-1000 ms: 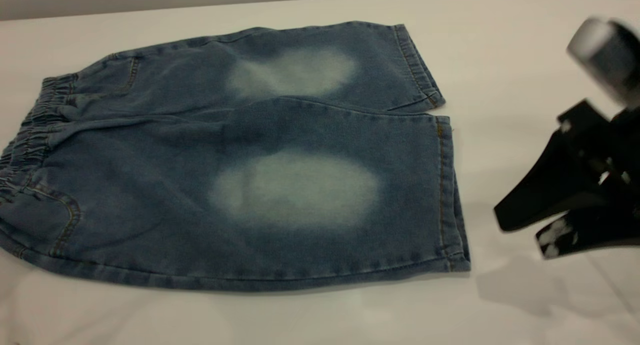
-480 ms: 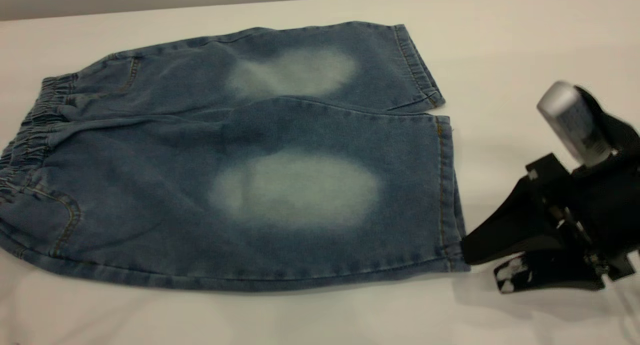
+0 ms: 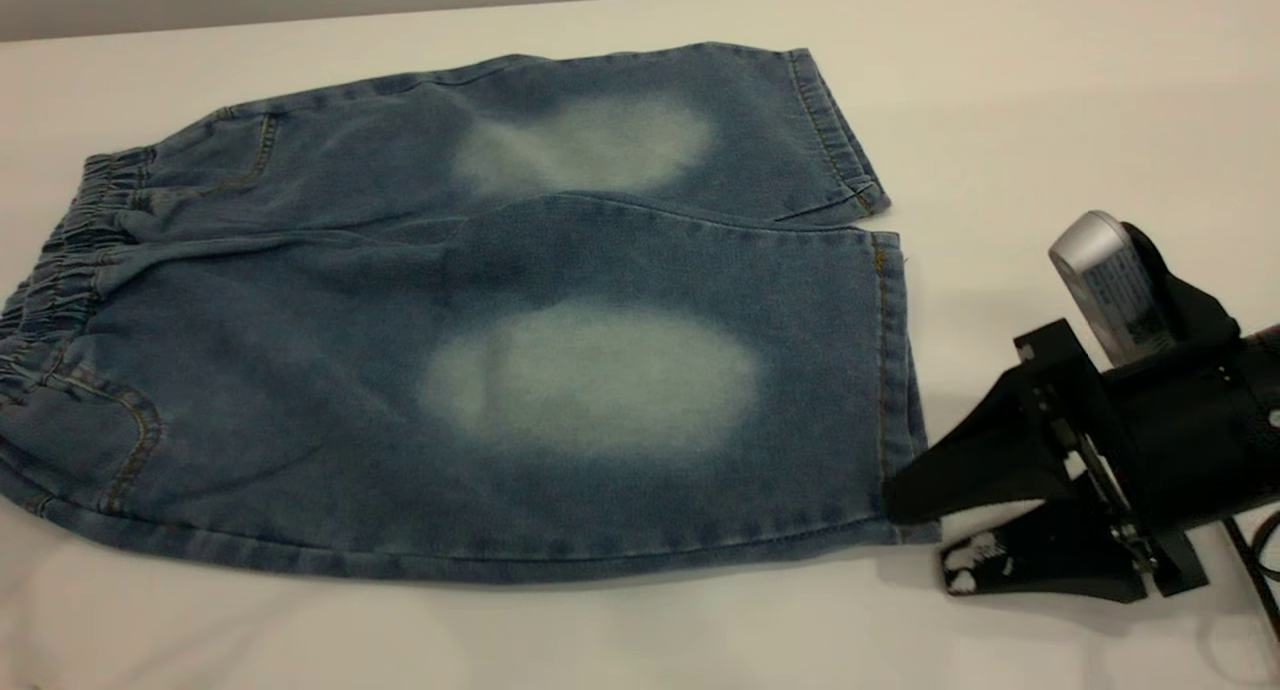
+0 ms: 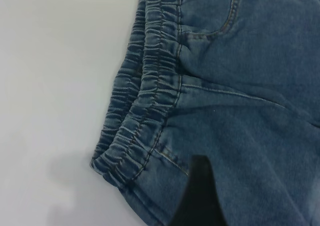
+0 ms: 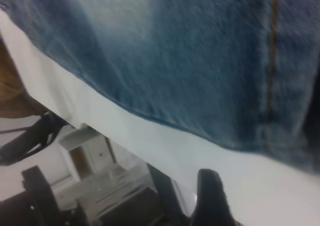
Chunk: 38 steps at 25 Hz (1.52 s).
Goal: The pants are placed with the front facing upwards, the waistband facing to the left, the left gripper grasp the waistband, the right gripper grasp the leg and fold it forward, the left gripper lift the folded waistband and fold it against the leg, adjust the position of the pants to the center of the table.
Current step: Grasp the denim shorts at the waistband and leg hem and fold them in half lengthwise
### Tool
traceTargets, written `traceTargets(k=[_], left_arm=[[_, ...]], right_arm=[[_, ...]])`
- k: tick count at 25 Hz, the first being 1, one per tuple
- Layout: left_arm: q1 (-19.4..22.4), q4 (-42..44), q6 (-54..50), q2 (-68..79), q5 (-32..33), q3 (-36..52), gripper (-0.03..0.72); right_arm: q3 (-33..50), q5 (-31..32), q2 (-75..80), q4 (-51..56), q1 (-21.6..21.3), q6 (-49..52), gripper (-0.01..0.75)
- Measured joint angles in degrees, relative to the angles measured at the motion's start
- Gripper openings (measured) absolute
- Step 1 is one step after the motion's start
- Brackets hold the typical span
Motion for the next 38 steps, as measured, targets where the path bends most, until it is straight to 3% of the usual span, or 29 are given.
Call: traceTargets(k=[15, 38], left_arm=[[0.0, 0.0, 0.0, 0.0, -0.1, 0.0, 0.526], [0.0, 0.0, 0.0, 0.0, -0.3, 0.0, 0.526]], right_arm=[[-2.3, 6.1, 1.7, 1.0, 0.1, 0.0, 0.406], [-2.3, 5.7, 1.7, 0.8, 0.1, 0.0, 0.406]])
